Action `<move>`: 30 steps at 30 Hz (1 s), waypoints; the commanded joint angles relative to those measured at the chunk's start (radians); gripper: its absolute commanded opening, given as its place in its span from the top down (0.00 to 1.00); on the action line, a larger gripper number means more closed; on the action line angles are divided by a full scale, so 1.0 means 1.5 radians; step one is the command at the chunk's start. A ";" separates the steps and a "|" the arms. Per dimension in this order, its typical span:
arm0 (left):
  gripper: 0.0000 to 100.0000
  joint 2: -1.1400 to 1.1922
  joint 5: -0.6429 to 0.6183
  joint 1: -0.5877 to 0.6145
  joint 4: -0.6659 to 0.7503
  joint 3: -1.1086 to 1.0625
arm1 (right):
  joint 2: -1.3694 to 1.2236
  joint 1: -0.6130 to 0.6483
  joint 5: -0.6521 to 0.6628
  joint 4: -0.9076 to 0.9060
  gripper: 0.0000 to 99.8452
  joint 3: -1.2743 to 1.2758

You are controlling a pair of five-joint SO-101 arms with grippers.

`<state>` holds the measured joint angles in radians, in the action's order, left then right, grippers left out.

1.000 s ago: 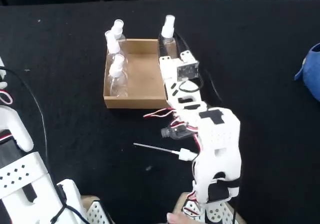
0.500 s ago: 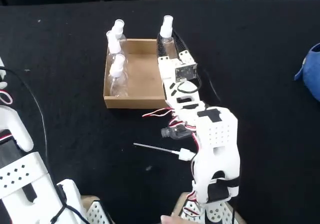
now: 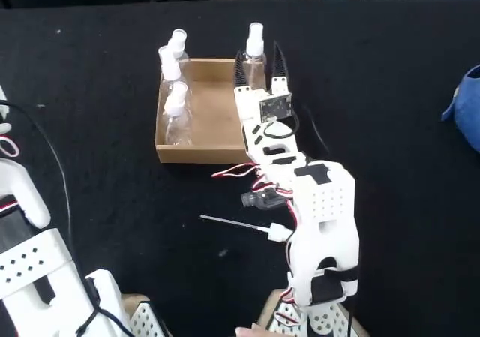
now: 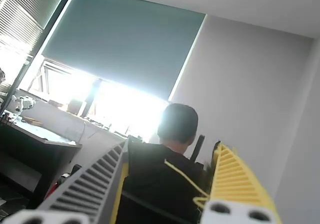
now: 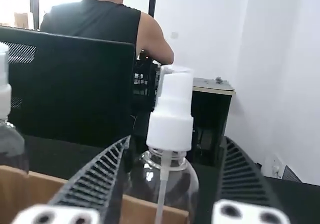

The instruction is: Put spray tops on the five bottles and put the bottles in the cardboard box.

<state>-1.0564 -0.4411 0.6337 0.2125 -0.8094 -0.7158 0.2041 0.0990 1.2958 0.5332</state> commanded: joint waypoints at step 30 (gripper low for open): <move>0.85 -0.003 -0.004 -0.006 0.013 0.010 | 0.207 0.023 0.002 -0.005 0.77 0.157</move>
<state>-1.0564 -0.4411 0.6337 0.2125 -0.8094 -0.5086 0.2256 0.0990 1.2927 0.7449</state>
